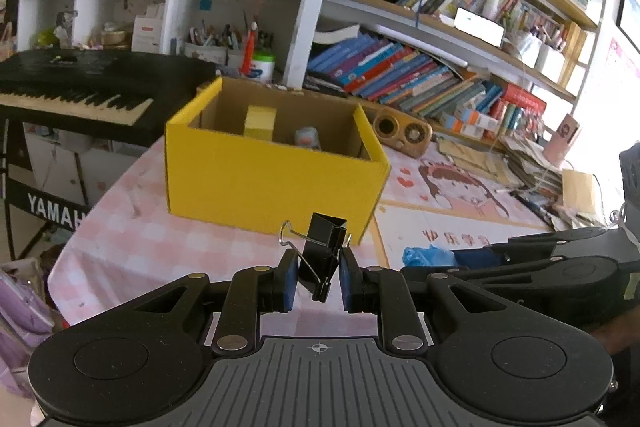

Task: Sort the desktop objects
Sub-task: 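Carry the binder clip and blue item toward the yellow box with both tools, then lower both tools into the yellow box and open them to release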

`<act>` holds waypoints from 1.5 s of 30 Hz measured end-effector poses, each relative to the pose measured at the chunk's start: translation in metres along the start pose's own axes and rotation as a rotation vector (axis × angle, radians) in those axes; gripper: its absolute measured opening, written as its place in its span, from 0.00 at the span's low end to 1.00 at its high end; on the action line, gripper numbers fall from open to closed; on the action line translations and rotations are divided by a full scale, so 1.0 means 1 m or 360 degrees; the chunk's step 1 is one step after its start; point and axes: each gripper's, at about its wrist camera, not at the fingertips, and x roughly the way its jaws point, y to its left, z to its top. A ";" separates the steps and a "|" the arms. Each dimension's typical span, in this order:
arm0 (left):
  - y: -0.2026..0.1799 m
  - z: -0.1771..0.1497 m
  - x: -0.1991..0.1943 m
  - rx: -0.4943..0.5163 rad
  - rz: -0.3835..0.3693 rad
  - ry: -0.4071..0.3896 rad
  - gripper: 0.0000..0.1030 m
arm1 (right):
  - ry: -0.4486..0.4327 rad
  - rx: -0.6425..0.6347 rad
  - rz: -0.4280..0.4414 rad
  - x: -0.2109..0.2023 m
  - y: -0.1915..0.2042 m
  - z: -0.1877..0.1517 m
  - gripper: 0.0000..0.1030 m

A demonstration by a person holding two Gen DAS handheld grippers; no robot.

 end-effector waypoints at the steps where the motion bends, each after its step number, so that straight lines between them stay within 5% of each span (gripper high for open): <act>1: 0.001 0.002 0.001 -0.0002 0.0006 -0.0010 0.19 | -0.0011 -0.0007 0.0008 0.001 -0.001 0.004 0.36; 21: 0.005 0.092 0.070 0.0083 0.0171 -0.0214 0.19 | -0.0227 -0.0168 0.0137 0.042 -0.034 0.108 0.36; 33: 0.030 0.126 0.153 0.0162 0.0266 0.0020 0.19 | -0.0210 -0.0407 0.0136 0.112 -0.058 0.162 0.36; 45: 0.046 0.139 0.211 0.0267 0.0293 0.0298 0.19 | 0.0067 -0.0826 0.0156 0.195 -0.051 0.174 0.36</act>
